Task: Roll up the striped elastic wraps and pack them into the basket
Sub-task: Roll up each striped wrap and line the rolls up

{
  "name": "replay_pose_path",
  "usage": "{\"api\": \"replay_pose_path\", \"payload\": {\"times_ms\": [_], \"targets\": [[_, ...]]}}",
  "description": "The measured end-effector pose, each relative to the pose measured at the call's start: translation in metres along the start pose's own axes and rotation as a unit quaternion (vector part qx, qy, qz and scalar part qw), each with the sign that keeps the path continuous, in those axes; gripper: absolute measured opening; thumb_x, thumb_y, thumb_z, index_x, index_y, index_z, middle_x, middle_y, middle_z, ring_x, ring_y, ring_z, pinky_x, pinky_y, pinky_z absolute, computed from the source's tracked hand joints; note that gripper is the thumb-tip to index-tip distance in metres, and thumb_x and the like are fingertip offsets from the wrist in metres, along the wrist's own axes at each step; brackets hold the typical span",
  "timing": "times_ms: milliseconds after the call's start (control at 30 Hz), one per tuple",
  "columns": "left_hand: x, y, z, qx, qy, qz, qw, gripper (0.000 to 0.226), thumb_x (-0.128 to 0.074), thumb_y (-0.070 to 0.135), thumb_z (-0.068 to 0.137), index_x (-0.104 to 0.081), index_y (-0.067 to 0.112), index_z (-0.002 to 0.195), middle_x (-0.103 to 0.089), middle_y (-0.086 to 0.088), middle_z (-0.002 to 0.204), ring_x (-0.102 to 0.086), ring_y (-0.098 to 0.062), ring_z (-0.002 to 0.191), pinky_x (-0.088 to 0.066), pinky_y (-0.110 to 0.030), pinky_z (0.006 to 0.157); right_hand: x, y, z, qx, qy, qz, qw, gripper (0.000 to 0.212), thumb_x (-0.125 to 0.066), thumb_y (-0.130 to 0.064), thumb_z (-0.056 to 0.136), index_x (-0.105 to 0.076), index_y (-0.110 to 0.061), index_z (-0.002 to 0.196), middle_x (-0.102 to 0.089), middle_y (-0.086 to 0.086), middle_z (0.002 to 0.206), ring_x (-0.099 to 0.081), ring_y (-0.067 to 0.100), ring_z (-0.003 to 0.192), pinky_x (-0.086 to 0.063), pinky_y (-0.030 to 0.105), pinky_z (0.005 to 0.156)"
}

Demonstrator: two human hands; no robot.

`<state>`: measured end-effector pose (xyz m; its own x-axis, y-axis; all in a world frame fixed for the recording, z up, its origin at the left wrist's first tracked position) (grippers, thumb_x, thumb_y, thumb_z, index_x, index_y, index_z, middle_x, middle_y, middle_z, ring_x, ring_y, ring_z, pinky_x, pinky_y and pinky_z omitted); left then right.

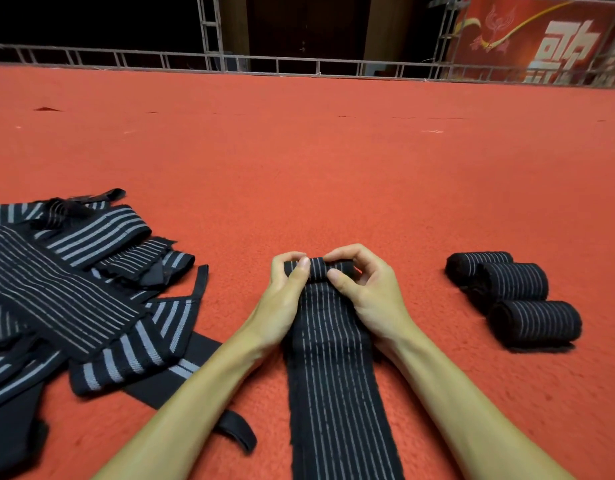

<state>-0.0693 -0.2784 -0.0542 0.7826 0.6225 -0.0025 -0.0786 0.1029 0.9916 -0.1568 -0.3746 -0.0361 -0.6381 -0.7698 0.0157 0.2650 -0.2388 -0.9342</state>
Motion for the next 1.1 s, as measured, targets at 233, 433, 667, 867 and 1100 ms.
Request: {"api": "replay_pose_path", "payload": {"times_ms": [233, 433, 667, 867, 1100], "targets": [[0.003, 0.006, -0.001, -0.037, 0.014, -0.009, 0.999, 0.009, -0.045, 0.018, 0.098, -0.047, 0.015, 0.107, -0.056, 0.001, 0.092, -0.057, 0.003, 0.073, -0.046, -0.011, 0.064, -0.001, 0.004, 0.001, 0.004, -0.016, 0.008, 1.000, 0.023, -0.065, -0.002, 0.080, -0.062, -0.023, 0.087, -0.063, -0.006, 0.086, -0.057, 0.009, 0.081, -0.047, 0.026, 0.076], [0.004, 0.008, -0.001, -0.096, -0.015, -0.016, 0.995, 0.020, -0.055, 0.021, 0.085, -0.053, 0.017, 0.104, -0.059, -0.001, 0.094, -0.057, -0.006, 0.081, -0.048, -0.019, 0.070, -0.001, 0.009, 0.001, -0.066, 0.016, -0.019, 0.998, 0.020, -0.060, -0.032, 0.092, -0.066, -0.016, 0.104, -0.066, -0.006, 0.093, -0.060, 0.005, 0.086, -0.048, 0.026, 0.080], [0.001, 0.004, -0.002, -0.087, -0.033, -0.016, 0.996, 0.023, -0.051, 0.016, 0.077, -0.053, 0.021, 0.099, -0.056, 0.003, 0.091, -0.052, -0.004, 0.081, -0.044, -0.018, 0.073, -0.003, 0.013, -0.001, -0.091, 0.036, -0.176, 0.980, 0.033, -0.042, -0.050, 0.097, -0.058, -0.022, 0.088, -0.061, -0.010, 0.080, -0.058, 0.008, 0.079, -0.047, 0.040, 0.081], [-0.003, 0.000, -0.002, -0.026, -0.050, -0.084, 0.995, 0.040, -0.053, 0.027, 0.077, -0.041, 0.031, 0.114, -0.056, 0.001, 0.090, -0.056, -0.008, 0.080, -0.046, -0.023, 0.072, -0.010, 0.012, -0.004, -0.081, 0.004, -0.114, 0.990, 0.009, -0.040, -0.033, 0.101, -0.047, -0.029, 0.098, -0.057, -0.012, 0.085, -0.054, 0.002, 0.075, -0.047, 0.036, 0.078], [-0.001, -0.005, 0.000, 0.005, -0.007, -0.101, 0.995, 0.042, -0.051, 0.057, 0.086, -0.047, 0.023, 0.110, -0.056, 0.001, 0.102, -0.057, -0.004, 0.090, -0.046, -0.027, 0.082, -0.010, -0.002, -0.006, -0.041, -0.011, -0.030, 0.999, 0.014, -0.041, -0.008, 0.093, -0.045, -0.021, 0.091, -0.048, 0.000, 0.082, -0.047, 0.000, 0.065, -0.039, 0.015, 0.060]]}}
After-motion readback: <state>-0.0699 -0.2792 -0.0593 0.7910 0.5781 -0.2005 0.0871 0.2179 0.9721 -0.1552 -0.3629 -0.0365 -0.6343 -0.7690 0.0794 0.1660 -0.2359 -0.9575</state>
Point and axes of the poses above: each hand's wrist, its own z-axis towards the middle knuckle, its own x-axis out of the back of the hand, y = z × x, the point moved 6 cm from there along z, towards the middle knuckle
